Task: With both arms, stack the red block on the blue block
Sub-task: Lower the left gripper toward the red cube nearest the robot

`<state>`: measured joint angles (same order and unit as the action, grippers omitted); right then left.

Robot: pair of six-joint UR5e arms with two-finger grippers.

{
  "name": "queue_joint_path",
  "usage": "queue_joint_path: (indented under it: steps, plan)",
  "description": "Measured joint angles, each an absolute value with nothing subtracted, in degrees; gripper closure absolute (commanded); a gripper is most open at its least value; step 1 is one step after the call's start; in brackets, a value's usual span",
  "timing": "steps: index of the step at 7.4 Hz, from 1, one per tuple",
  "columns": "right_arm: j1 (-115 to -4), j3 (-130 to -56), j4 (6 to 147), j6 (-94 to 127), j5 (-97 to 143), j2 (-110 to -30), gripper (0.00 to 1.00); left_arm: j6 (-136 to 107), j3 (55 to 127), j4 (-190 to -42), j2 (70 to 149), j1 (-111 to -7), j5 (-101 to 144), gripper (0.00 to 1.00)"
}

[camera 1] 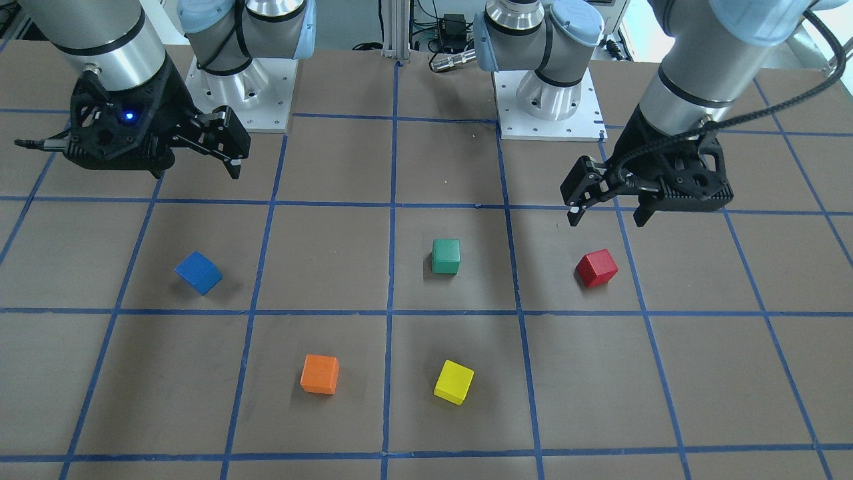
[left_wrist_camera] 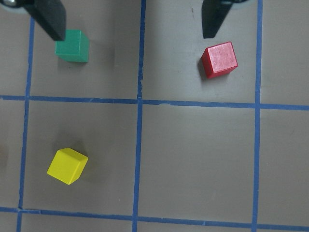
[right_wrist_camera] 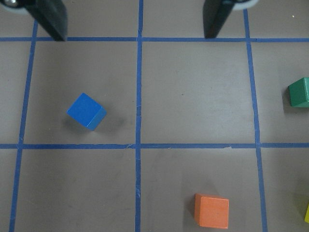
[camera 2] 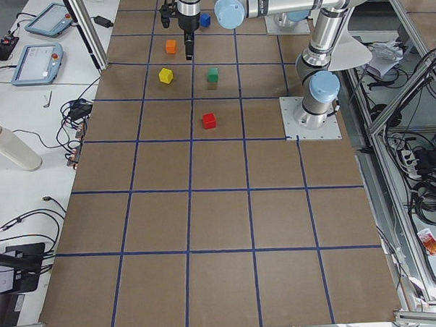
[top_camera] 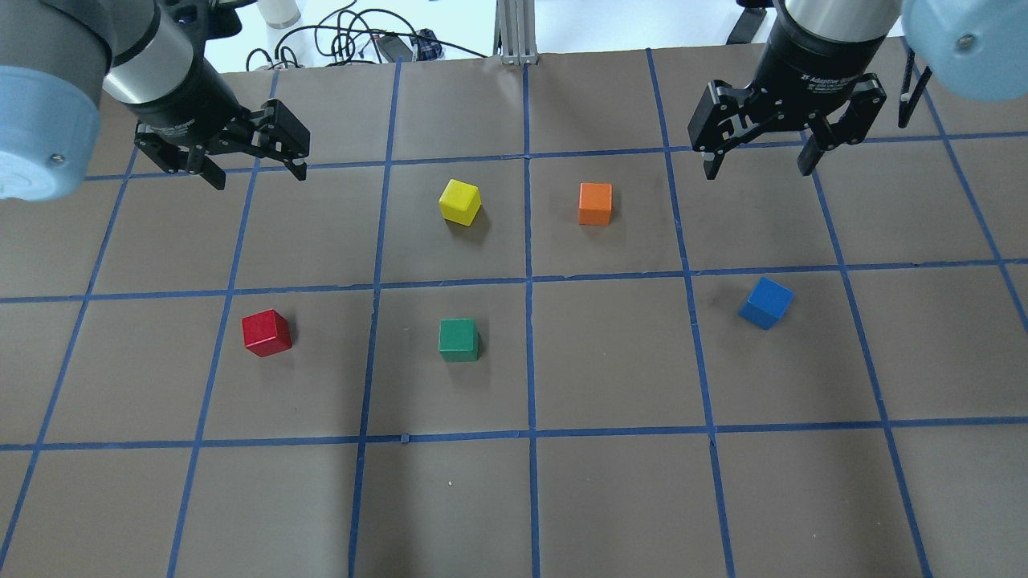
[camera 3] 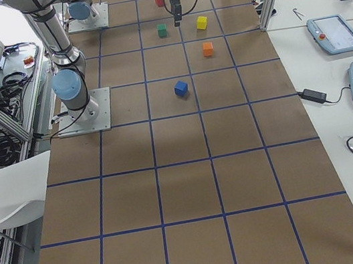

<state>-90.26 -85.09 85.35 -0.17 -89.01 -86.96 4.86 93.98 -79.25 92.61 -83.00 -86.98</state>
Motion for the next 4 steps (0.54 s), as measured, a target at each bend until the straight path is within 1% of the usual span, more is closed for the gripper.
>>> queue_joint_path:
  steps: [2,4]
  plan:
    - [-90.26,-85.18,85.34,-0.17,-88.97,-86.93,0.0,10.48,100.19,-75.18,93.89,-76.04,-86.85,0.0]
    - [-90.26,-85.14,85.38,-0.18,-89.04,-86.88,0.0,11.18,110.9,-62.93,95.85,-73.3,-87.0,0.0]
